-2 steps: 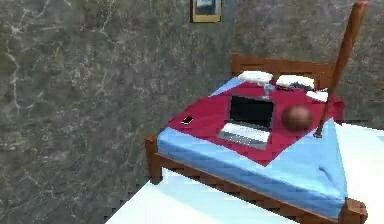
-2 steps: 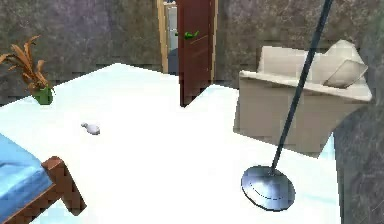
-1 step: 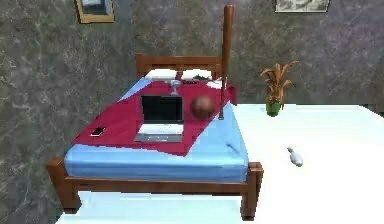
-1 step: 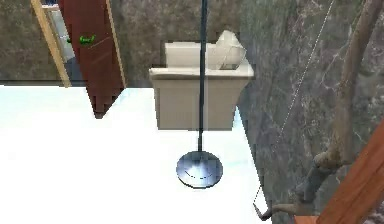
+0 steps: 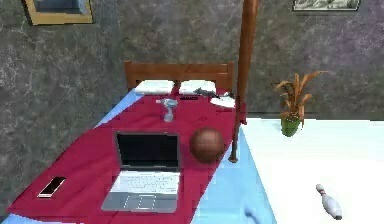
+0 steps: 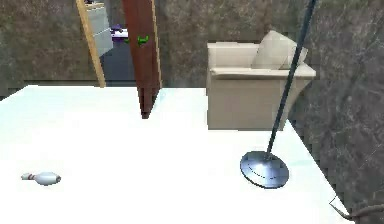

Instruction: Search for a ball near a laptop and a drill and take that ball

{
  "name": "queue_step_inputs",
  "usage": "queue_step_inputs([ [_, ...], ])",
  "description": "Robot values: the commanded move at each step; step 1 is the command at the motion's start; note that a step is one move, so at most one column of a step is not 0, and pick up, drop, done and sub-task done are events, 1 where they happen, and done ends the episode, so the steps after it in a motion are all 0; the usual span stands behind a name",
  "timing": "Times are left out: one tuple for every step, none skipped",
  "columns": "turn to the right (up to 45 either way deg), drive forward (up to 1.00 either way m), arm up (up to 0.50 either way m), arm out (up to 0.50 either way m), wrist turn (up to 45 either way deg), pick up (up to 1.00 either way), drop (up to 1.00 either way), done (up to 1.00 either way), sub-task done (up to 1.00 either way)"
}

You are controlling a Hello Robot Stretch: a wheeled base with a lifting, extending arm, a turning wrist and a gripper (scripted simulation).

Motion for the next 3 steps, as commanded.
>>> queue_step_inputs([
  [45.0, 0.00, 0.00, 0.00, 0.0, 0.00, 0.00, 0.00, 0.00],
  [24.0, 0.00, 0.00, 0.00, 0.0, 0.00, 0.00, 0.00, 0.00],
  [0.0, 0.80, 0.00, 0.00, 0.0, 0.00, 0.00, 0.00, 0.00],
])
